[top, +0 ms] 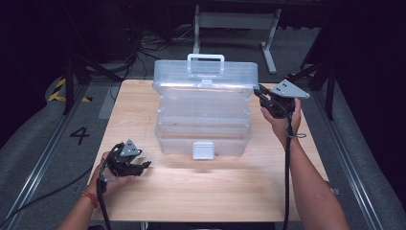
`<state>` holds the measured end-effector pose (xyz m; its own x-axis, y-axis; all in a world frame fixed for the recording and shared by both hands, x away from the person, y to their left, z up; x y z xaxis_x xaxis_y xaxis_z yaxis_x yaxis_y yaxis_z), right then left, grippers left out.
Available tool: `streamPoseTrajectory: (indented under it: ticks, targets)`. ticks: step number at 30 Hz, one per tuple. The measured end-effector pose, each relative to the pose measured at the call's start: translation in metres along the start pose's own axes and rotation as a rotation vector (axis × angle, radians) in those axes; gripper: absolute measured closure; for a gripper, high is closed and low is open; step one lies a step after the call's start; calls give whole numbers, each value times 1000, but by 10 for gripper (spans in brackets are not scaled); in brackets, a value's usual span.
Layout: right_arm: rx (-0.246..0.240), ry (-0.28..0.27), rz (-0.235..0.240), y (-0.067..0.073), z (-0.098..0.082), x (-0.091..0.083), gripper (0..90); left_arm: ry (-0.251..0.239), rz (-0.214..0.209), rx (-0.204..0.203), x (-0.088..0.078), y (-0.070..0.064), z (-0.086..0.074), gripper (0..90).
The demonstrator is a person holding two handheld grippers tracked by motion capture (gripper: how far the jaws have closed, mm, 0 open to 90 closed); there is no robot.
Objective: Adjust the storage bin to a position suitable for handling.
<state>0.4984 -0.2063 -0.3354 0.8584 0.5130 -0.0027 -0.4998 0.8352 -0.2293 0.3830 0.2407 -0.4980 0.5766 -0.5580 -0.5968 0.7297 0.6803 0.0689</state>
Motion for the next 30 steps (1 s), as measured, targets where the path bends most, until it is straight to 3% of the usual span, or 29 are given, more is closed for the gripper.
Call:
streamPoseTrajectory:
  ticks: [2, 5, 15, 22, 25, 30]
  targets:
    - [27, -15, 5, 0, 0, 3, 719, -1, -9, -2, 0, 0, -2, 405]
    - [19, -3, -34, 4, -2, 11, 692, -6, -14, -19, 1, -1, -3, 408]
    - [57, -22, -82, -3, 1, 24, 723, -25, -28, -40, 2, 0, -4, 405]
    - [59, -6, -97, -8, 7, 34, 730, -45, -40, -51, 2, 0, -6, 406]
    - [67, 4, -103, -12, 9, 40, 734, -63, -49, -73, 3, 0, -8, 377]
    - [72, 6, -105, -15, 11, 44, 741, -80, -58, -53, 4, 1, -9, 340]
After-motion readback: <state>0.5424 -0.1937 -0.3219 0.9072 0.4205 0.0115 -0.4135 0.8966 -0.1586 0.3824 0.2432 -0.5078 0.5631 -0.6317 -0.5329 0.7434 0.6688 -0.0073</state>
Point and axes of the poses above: each handheld gripper's, and its own axes: x roughly forward along the jaws, z roughly out of its top, y roughly to its left, the point moved 4 cm from there along x, roughly forward along the jaws, and after that the axes turned 14 degrees about -y, right-handed, at the moved point
